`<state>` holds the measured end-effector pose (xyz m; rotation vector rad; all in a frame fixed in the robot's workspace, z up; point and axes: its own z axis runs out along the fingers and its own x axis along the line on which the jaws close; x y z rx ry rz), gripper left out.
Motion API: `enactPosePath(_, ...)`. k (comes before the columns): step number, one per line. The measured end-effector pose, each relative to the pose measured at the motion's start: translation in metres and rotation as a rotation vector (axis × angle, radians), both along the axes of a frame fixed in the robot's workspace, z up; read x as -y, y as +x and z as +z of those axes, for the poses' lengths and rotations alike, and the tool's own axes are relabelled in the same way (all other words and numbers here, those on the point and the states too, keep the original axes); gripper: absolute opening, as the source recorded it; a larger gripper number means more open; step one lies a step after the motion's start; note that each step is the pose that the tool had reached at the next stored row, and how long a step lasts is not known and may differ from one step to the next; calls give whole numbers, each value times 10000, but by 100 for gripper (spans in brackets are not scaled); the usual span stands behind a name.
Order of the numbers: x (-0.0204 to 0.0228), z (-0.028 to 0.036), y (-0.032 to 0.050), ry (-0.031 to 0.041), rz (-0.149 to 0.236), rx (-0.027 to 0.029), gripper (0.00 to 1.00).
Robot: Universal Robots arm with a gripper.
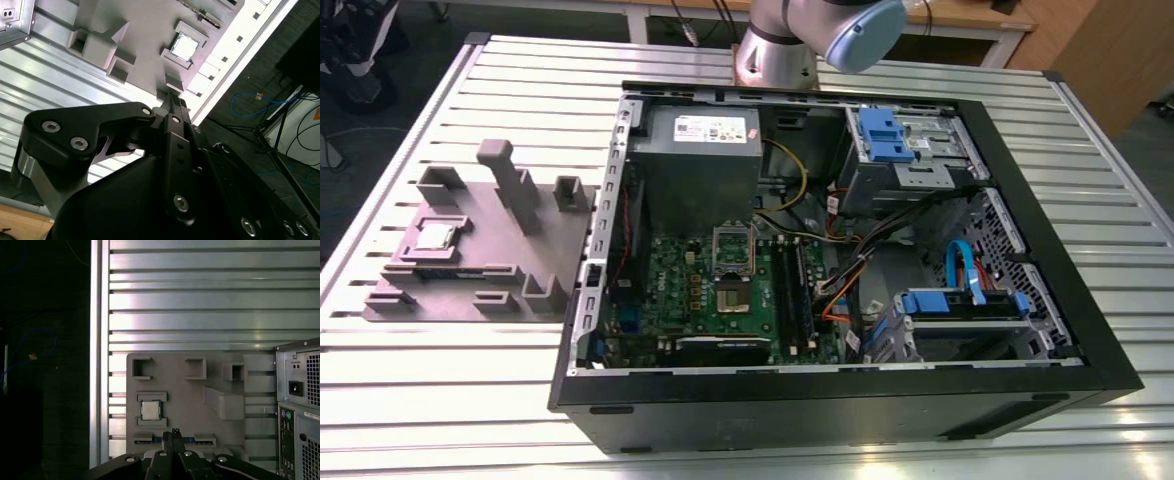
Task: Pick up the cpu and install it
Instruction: 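Reach for the cpu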
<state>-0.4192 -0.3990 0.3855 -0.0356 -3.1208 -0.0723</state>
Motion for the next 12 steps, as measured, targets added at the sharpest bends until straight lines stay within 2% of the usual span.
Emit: enactPosePath(12, 0, -5, -88, 0, -1, 0, 11)
